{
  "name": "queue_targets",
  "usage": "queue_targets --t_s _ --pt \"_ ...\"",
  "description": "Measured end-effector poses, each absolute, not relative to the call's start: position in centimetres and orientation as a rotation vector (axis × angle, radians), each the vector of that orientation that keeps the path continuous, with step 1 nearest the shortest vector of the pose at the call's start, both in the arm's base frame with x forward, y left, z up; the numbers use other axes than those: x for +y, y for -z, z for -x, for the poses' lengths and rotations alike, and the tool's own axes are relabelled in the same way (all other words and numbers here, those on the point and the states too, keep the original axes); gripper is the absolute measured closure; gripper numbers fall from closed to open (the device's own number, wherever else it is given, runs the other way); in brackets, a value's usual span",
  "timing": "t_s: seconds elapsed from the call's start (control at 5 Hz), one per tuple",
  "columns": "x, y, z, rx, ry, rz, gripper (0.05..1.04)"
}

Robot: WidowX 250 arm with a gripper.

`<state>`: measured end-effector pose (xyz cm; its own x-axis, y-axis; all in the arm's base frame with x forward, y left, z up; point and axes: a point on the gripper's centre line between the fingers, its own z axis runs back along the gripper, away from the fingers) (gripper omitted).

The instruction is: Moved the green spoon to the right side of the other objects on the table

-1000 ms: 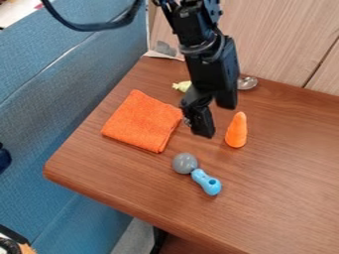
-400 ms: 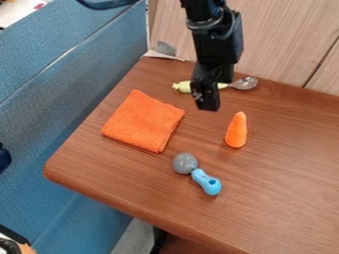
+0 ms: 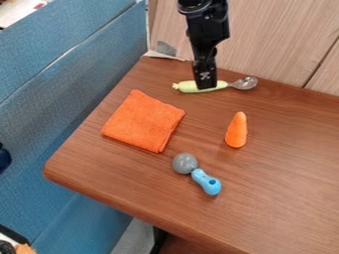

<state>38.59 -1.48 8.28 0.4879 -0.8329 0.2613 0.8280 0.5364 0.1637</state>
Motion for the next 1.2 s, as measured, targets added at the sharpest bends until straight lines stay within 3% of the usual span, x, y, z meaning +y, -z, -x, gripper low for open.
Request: queue_targets --t_s 0.2,0.6,1.2 --pt "-0.2 -6.9 -40.5 -0.324 0.836 -0.080 0.083" --pt "1.7 -3.4 -44.2 -0.217 0.809 -0.133 0.083" --pt "3.1 0.9 -47.1 -0.097 0.823 -0.157 0.083"
